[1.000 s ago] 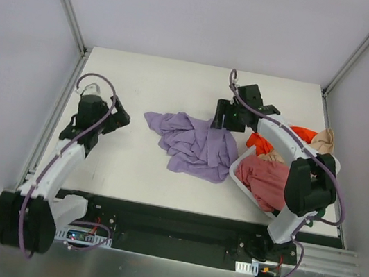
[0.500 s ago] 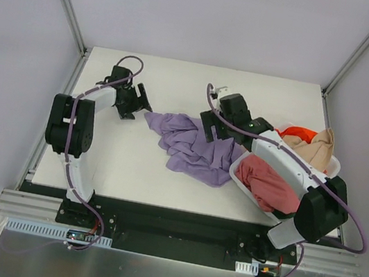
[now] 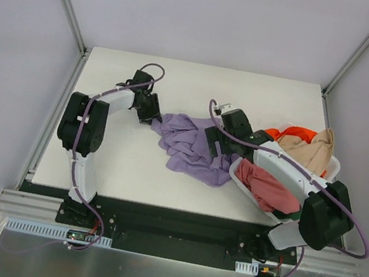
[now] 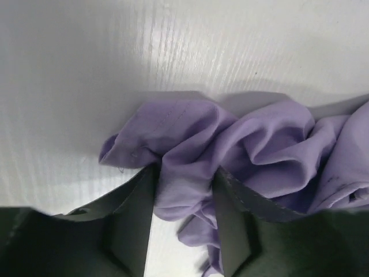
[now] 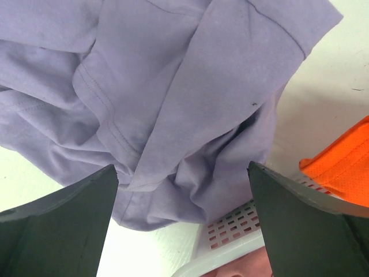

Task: Fold and stack the t-shirts
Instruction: Flatten out the tshirt

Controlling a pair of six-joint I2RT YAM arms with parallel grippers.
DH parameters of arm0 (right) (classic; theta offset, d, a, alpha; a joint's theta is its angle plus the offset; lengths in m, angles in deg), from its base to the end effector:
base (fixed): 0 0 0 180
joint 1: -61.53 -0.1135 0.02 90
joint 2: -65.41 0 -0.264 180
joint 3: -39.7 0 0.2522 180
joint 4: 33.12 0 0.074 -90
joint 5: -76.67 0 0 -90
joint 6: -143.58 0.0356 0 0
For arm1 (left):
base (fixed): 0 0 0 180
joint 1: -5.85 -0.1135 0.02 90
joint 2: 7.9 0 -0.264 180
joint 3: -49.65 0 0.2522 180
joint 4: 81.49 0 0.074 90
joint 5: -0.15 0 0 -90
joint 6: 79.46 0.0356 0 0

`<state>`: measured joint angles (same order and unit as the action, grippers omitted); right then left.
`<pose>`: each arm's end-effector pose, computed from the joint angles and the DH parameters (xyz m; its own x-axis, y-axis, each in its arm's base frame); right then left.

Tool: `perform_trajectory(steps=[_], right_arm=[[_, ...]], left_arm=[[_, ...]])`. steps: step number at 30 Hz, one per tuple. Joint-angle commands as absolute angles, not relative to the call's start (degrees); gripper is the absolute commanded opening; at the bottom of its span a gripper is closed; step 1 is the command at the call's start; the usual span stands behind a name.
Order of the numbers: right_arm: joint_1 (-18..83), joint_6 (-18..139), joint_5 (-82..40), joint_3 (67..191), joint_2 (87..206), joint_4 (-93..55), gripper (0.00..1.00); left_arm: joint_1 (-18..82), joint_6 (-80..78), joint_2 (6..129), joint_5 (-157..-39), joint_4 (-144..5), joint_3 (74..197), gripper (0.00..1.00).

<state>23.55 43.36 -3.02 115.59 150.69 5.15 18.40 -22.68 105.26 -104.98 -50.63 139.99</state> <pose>0.2566 0.1922 0.2549 -0.4828 -0.5984 -0.6394 -0.6057 0.7555 -0.2497 0.4084 -0.1004 0.1711 -0.8555 -0.3514 -0.3803 -0.1292 0.8561 -0.5004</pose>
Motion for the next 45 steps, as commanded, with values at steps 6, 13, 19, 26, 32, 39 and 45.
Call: perform_trajectory(steps=[6, 13, 19, 26, 32, 39, 45], right_arm=[[23.03, 44.79, -5.76, 114.37, 145.66, 3.23, 0.97], [16.8, 45.48, -4.9, 117.26, 148.29, 4.81, 0.94], [10.73, 45.94, -0.06, 117.71, 151.98, 3.93, 0.91], [9.32, 46.72, 4.59, 119.12, 158.05, 4.46, 0.81], [9.93, 47.68, 9.08, 120.17, 162.09, 6.39, 0.67], [13.45, 51.46, 8.65, 120.7, 163.24, 5.25, 0.28], [14.76, 50.5, 6.09, 121.92, 158.41, 6.21, 0.0]], left_arm=[[20.09, -23.39, 102.15, -95.48, -44.62, 137.86, 0.0], [20.0, -22.25, 88.36, -87.23, -42.51, 128.38, 0.0], [18.77, -22.69, 75.7, -82.65, -40.05, 118.54, 0.0], [18.33, -22.51, 68.48, -80.79, -38.55, 113.07, 0.0], [18.15, -22.69, 68.12, -80.0, -37.76, 113.33, 0.0], [18.15, -22.95, 68.83, -79.13, -37.58, 114.12, 0.0], [16.66, -23.65, 69.09, -78.33, -37.5, 116.58, 0.0]])
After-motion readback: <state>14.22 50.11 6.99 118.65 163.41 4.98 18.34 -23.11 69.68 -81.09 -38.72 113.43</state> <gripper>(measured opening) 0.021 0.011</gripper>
